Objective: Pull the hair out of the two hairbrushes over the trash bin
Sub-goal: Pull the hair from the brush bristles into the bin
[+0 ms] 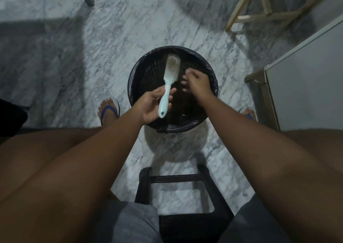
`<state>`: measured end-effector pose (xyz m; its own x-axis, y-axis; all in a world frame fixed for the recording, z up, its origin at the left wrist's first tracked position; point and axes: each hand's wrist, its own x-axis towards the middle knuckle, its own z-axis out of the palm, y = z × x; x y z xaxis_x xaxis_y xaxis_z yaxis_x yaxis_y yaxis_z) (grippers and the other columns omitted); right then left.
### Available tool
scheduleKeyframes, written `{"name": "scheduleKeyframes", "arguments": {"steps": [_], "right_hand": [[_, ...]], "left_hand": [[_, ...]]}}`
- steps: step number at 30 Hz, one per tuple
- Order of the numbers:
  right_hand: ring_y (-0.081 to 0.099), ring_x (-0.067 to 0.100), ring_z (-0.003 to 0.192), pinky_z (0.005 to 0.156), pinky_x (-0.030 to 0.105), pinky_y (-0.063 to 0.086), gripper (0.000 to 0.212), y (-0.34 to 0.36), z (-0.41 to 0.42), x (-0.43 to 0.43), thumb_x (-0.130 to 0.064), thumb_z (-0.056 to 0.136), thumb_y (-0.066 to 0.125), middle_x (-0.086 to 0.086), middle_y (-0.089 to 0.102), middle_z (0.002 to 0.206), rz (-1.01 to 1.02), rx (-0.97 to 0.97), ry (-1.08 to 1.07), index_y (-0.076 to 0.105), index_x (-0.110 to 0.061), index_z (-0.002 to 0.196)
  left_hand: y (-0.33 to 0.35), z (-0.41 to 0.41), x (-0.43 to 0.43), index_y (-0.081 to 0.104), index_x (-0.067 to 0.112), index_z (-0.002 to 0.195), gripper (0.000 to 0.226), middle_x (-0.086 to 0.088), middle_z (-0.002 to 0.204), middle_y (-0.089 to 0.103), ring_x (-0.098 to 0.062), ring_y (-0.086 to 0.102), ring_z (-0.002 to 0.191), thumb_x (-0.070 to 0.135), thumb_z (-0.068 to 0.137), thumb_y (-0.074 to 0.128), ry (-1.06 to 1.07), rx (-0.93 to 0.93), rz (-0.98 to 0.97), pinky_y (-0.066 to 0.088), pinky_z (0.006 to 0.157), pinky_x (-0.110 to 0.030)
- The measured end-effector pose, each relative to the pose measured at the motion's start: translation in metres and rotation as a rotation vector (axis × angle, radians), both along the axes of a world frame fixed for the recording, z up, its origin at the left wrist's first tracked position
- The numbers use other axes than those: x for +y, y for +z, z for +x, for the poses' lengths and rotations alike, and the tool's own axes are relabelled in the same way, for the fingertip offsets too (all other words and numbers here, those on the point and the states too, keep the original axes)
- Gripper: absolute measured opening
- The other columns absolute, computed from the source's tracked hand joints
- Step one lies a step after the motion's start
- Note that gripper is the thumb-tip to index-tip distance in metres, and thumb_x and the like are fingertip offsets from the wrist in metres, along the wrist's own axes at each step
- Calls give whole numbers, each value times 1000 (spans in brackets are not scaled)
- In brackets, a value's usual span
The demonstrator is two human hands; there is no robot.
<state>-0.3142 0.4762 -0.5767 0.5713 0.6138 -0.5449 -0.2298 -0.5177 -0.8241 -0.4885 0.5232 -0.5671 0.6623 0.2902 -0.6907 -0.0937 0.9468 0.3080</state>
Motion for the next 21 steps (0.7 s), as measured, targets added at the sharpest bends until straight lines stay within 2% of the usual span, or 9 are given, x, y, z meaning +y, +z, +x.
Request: {"name": "scheduleKeyframes", "arguments": {"steps": [2, 5, 7, 9, 14, 18, 21], "right_hand": [[71, 22, 95, 80, 37, 61, 36, 12, 1, 5, -32, 95, 62, 8, 71, 112, 98, 71, 22, 63, -12, 125], [72, 20, 92, 75, 34, 62, 35, 15, 0, 6, -24, 89, 71, 9, 73, 106, 144, 23, 96, 68, -4, 118], [73, 20, 87, 75, 36, 63, 29, 12, -1, 7, -20, 86, 75, 10, 75, 95, 138, -18, 109, 72, -1, 107], [73, 21, 77, 74, 36, 63, 22, 9, -1, 10, -20, 85, 76, 14, 75, 86, 133, -68, 95, 75, 0, 95], [64, 10, 59, 58, 21, 57, 18, 8, 3, 16, -16, 91, 68, 9, 70, 72, 159, -247, 24, 73, 0, 87], [64, 7, 64, 68, 21, 53, 20, 6, 1, 12, -23, 92, 64, -2, 70, 71, 169, -505, -61, 72, -8, 81], [62, 9, 69, 68, 23, 49, 19, 12, -4, 11, -21, 94, 60, -4, 67, 73, 260, -622, -135, 67, -7, 82]], "left_hand": [[-4, 1, -4, 52, 14, 135, 38, -2, 113, 68, -11, 59, 71, 11, 99, 40, -14, -28, -38, 48, 59, -23], [-5, 2, -5, 51, 13, 136, 41, 0, 117, 67, -10, 56, 72, 8, 99, 36, -12, -45, -8, 46, 59, -23], [-4, 4, -4, 53, 13, 134, 40, 1, 117, 67, -11, 55, 72, 7, 99, 35, -10, -32, 24, 47, 59, -24], [-4, 4, -3, 54, 11, 131, 38, 0, 111, 67, -10, 52, 68, 7, 98, 35, 12, -19, 37, 44, 56, -23], [-8, 3, -1, 57, 3, 118, 33, -1, 90, 59, -7, 45, 61, 3, 94, 35, 81, 17, 58, 39, 48, -19], [-7, 8, -3, 59, 4, 109, 27, -1, 85, 54, -6, 45, 58, 3, 92, 37, 60, 28, 94, 39, 46, -18], [-11, 11, -6, 58, 5, 105, 27, -1, 84, 50, -5, 44, 54, 1, 91, 36, 102, 108, 112, 38, 44, -17]]}}
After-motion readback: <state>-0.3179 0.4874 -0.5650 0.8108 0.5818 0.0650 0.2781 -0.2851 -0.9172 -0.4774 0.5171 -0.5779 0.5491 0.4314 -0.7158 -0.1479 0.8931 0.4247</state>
